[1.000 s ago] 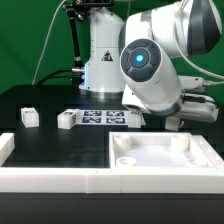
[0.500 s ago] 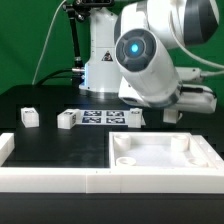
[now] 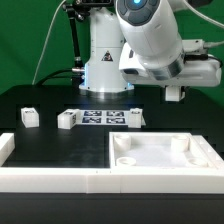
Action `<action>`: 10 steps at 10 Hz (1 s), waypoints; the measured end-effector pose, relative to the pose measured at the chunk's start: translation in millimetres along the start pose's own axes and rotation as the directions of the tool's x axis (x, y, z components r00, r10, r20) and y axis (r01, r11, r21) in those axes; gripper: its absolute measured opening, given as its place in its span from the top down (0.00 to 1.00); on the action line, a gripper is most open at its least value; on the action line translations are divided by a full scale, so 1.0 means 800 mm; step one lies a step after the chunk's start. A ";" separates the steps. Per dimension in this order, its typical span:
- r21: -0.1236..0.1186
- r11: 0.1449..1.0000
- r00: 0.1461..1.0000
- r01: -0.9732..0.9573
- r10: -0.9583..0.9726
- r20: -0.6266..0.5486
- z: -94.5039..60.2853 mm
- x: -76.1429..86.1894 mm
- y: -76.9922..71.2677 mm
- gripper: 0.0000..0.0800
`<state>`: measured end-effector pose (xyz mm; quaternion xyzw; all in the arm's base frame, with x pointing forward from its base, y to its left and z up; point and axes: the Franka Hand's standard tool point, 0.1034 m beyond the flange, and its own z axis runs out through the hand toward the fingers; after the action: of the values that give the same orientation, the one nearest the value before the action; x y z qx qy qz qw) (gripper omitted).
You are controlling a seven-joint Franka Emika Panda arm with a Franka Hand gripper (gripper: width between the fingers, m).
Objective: Assemble one leg
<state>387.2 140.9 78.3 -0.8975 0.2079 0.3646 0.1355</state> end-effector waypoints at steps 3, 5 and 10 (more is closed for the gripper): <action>-0.047 0.997 0.959 0.053 -0.064 -0.277 0.000 0.017 0.007 0.64; -0.131 0.983 0.888 0.126 -0.171 -0.427 -0.025 0.029 0.013 0.64; -0.194 0.951 0.606 0.240 -0.303 -0.735 -0.060 0.041 0.006 0.64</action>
Offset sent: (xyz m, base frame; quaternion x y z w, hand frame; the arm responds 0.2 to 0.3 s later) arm 0.0140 -0.0414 0.0053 -0.0860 0.1806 -0.1102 0.9736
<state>435.0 108.6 88.0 -0.9923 0.0926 -0.0605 0.0561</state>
